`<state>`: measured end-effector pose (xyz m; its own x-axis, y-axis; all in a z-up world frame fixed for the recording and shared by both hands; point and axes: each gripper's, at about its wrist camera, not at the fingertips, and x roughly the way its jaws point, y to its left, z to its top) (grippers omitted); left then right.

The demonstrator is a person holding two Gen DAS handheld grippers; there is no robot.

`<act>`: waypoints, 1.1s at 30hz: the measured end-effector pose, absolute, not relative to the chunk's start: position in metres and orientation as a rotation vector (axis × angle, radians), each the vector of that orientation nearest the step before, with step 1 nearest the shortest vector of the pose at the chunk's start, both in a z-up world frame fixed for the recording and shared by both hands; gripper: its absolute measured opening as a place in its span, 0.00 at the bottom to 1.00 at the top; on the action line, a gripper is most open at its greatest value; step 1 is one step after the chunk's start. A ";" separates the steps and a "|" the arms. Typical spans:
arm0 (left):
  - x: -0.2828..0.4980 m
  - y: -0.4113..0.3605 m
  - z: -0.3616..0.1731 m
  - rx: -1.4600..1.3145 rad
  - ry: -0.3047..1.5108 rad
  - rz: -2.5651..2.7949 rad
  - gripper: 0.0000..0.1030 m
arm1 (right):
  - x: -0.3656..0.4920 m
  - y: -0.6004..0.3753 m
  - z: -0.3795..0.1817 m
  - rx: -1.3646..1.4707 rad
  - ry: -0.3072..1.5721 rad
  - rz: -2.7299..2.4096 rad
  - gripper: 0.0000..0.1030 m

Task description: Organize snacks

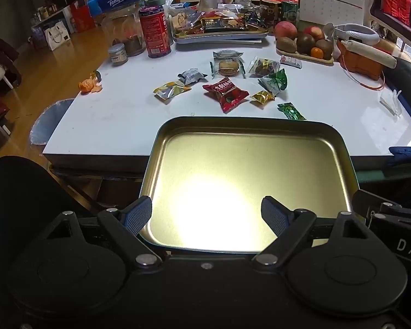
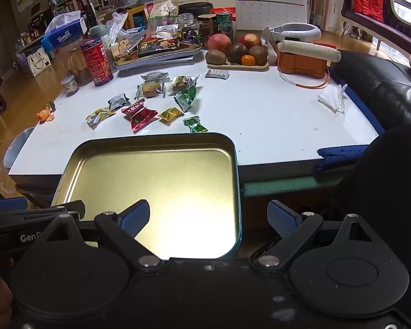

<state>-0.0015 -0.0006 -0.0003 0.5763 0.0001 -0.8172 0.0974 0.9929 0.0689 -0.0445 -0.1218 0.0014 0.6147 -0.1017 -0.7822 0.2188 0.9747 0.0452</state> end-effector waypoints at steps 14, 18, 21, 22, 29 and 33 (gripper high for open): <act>-0.002 -0.002 -0.001 0.111 0.952 -0.056 0.85 | -0.047 -0.120 0.004 0.134 0.888 -0.182 0.94; -0.002 -0.001 -0.001 0.112 0.952 -0.058 0.85 | -0.047 -0.120 0.005 0.135 0.889 -0.182 0.94; -0.001 -0.001 0.000 0.113 0.951 -0.058 0.85 | -0.047 -0.120 0.004 0.134 0.888 -0.182 0.94; -0.001 -0.001 0.000 0.112 0.952 -0.059 0.85 | -0.047 -0.120 0.005 0.135 0.888 -0.182 0.94; -0.001 -0.001 0.002 0.115 0.953 -0.061 0.85 | -0.047 -0.120 0.006 0.144 0.892 -0.183 0.94; -0.001 -0.001 0.002 0.112 0.953 -0.060 0.85 | -0.046 -0.120 0.005 0.144 0.895 -0.183 0.94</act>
<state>-0.0009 -0.0008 0.0021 0.5783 -0.0019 -0.8158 0.1008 0.9925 0.0692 -0.0465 -0.1201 0.0054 0.6113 -0.0978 -0.7853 0.2181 0.9747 0.0484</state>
